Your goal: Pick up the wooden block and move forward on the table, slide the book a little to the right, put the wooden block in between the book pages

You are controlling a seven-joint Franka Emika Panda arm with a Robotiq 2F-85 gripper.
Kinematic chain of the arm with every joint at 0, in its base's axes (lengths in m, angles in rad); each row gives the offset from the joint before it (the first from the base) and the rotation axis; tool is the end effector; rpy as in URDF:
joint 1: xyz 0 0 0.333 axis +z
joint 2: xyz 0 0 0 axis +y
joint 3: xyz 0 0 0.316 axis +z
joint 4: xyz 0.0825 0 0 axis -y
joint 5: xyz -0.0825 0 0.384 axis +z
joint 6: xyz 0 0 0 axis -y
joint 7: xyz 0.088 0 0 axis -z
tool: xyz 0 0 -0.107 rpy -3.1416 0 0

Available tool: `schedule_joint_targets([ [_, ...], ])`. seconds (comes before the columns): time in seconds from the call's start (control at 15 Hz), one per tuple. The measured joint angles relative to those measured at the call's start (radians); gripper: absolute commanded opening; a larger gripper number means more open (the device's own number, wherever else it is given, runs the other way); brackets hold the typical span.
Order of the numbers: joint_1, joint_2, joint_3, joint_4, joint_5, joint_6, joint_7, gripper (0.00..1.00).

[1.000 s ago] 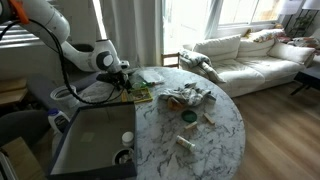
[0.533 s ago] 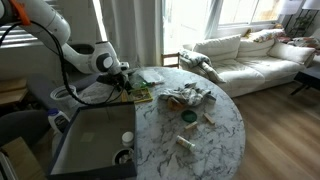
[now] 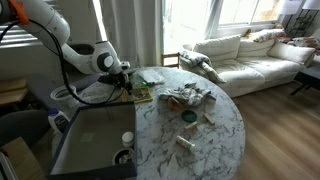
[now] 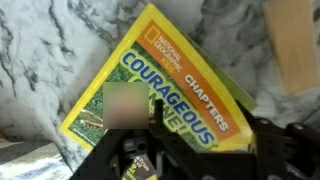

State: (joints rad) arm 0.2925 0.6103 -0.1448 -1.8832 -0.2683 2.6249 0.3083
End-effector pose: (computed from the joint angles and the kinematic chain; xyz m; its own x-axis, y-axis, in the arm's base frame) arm 0.6387 0.1069 0.1964 0.9798 0.1114 0.1659 0.0774 -0.9769 0.1993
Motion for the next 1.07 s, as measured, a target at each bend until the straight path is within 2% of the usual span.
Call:
schedule_joint_targets([
  [0.07, 0.003, 0.0, -0.006, 0.0, -0.007, 0.0, 0.005, 0.43],
  [0.2, 0.007, -0.001, -0.015, 0.0, -0.019, 0.0, 0.012, 0.29],
  [0.4, 0.018, -0.005, -0.028, 0.0, -0.041, 0.0, 0.034, 0.02],
  [0.8, 0.057, -0.056, -0.121, -0.012, -0.153, -0.022, 0.138, 0.0],
  [1.07, 0.059, -0.09, -0.146, -0.03, -0.205, -0.071, 0.212, 0.0],
])
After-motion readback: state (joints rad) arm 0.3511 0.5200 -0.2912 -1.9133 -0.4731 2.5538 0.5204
